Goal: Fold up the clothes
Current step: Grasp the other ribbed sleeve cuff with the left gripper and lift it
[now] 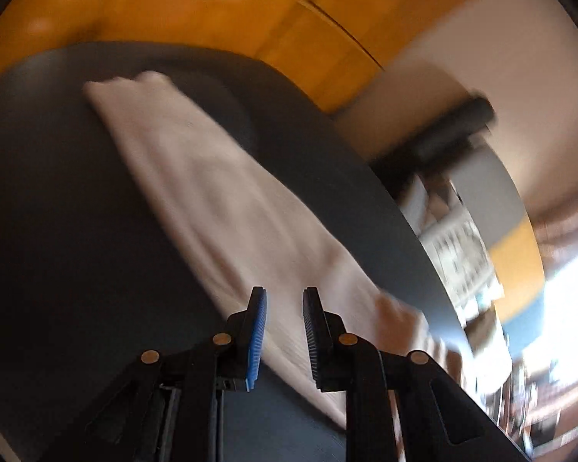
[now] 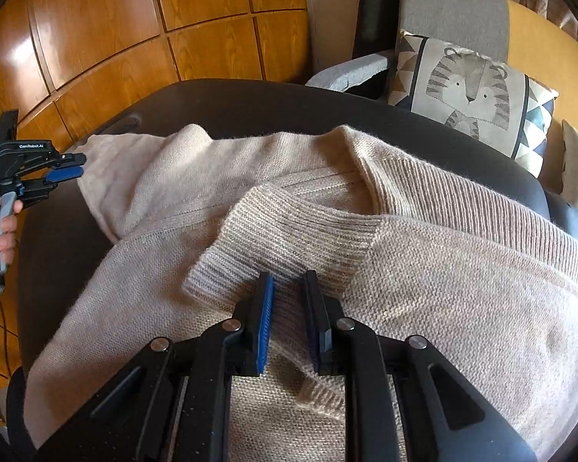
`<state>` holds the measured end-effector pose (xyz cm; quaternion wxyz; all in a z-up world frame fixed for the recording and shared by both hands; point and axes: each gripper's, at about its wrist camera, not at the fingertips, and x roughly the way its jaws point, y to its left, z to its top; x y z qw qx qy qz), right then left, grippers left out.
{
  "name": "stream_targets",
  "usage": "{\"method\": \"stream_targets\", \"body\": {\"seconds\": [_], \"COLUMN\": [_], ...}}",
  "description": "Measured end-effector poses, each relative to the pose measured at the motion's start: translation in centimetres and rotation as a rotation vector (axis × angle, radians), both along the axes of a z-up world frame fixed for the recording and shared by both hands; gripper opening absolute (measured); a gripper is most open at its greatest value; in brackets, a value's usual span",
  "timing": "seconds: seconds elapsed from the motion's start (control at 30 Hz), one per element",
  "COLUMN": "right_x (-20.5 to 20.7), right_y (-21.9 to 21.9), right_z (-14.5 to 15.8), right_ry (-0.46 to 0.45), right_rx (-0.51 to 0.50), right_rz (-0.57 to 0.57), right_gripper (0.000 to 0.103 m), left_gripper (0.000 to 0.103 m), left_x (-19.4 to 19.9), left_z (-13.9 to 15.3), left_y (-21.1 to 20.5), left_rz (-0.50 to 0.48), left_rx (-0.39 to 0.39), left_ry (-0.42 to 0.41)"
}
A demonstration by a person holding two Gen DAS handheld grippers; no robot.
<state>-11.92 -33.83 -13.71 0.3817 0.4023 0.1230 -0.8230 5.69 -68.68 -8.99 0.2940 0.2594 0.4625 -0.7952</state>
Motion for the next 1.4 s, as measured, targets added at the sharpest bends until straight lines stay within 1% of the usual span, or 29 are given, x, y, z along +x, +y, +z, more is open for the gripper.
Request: {"method": "stream_targets", "body": {"seconds": [0.03, 0.1, 0.2, 0.3, 0.37, 0.5, 0.57, 0.6, 0.63, 0.67, 0.7, 0.73, 0.77, 0.87, 1.0, 1.07, 1.17, 1.23, 1.3, 1.4], "right_x": [0.0, -0.1, -0.1, -0.1, -0.2, -0.3, -0.3, -0.2, -0.2, -0.2, -0.2, -0.2, -0.2, -0.4, -1.1, -1.2, -1.4, -1.7, -2.0, -2.0], "right_y": [0.1, 0.1, 0.0, 0.0, 0.0, 0.0, 0.1, 0.1, 0.1, 0.1, 0.1, 0.1, 0.2, 0.4, 0.8, 0.9, 1.1, 1.6, 2.5, 4.0], "right_z": [0.0, 0.0, 0.1, 0.1, 0.1, 0.1, 0.1, 0.1, 0.1, 0.1, 0.2, 0.2, 0.2, 0.3, 0.4, 0.4, 0.5, 0.7, 1.0, 2.2], "right_ry": [-0.002, -0.005, -0.003, 0.003, 0.001, -0.004, -0.004, -0.003, -0.001, 0.0, 0.0, 0.0, -0.001, -0.018, -0.064, -0.078, -0.098, -0.136, -0.18, -0.182], "right_rx": [-0.004, -0.009, -0.009, -0.005, -0.008, -0.015, -0.015, -0.014, -0.013, -0.012, -0.012, -0.012, -0.013, -0.025, -0.056, -0.064, -0.073, -0.096, -0.142, -0.22], "right_rz": [0.0, -0.002, -0.004, -0.006, -0.007, -0.009, -0.01, -0.01, -0.01, -0.011, -0.01, -0.01, -0.01, -0.011, -0.016, -0.021, -0.031, -0.05, -0.092, -0.142], "right_gripper": [0.017, 0.018, 0.018, 0.017, 0.017, 0.017, 0.018, 0.018, 0.018, 0.018, 0.018, 0.018, 0.018, 0.018, 0.018, 0.018, 0.017, 0.017, 0.018, 0.018], "left_gripper": [0.022, 0.026, 0.031, 0.032, 0.032, 0.032, 0.032, 0.032, 0.03, 0.019, 0.001, 0.003, 0.002, 0.002, 0.002, 0.002, 0.002, 0.002, 0.002, 0.002], "left_x": [0.9, 2.5, 3.1, 3.5, 3.4, 2.5, 2.3, 2.3, 2.4, 2.5, 2.4, 2.3, 2.3, 2.0, 0.7, -0.1, -1.6, -2.5, -3.3, -4.7], "left_z": [-0.1, -0.7, -2.0, -3.2, -3.3, -3.3, -3.2, -3.3, -3.4, -3.5, -3.6, -3.7, -3.6, -2.0, 1.6, 3.2, 5.5, 6.6, 7.4, 8.8], "left_y": [-1.1, -3.6, -6.2, -8.0, -8.6, -9.1, -9.3, -9.5, -9.6, -9.6, -9.7, -9.6, -9.4, -8.6, -6.3, -5.2, -3.1, -1.8, -0.2, 2.3], "left_rz": [0.052, 0.133, 0.193, 0.237, 0.254, 0.244, 0.251, 0.263, 0.276, 0.287, 0.295, 0.293, 0.285, 0.256, 0.185, 0.14, 0.051, 0.005, -0.044, -0.117], "left_rx": [0.002, 0.048, 0.133, 0.197, 0.194, 0.164, 0.16, 0.167, 0.171, 0.175, 0.178, 0.18, 0.172, 0.097, -0.015, -0.053, -0.103, -0.125, -0.137, -0.157], "left_ry": [0.008, 0.05, 0.092, 0.128, 0.13, 0.098, 0.105, 0.12, 0.121, 0.114, 0.085, 0.07, 0.085, 0.146, 0.226, 0.259, 0.276, 0.29, 0.314, 0.343]}}
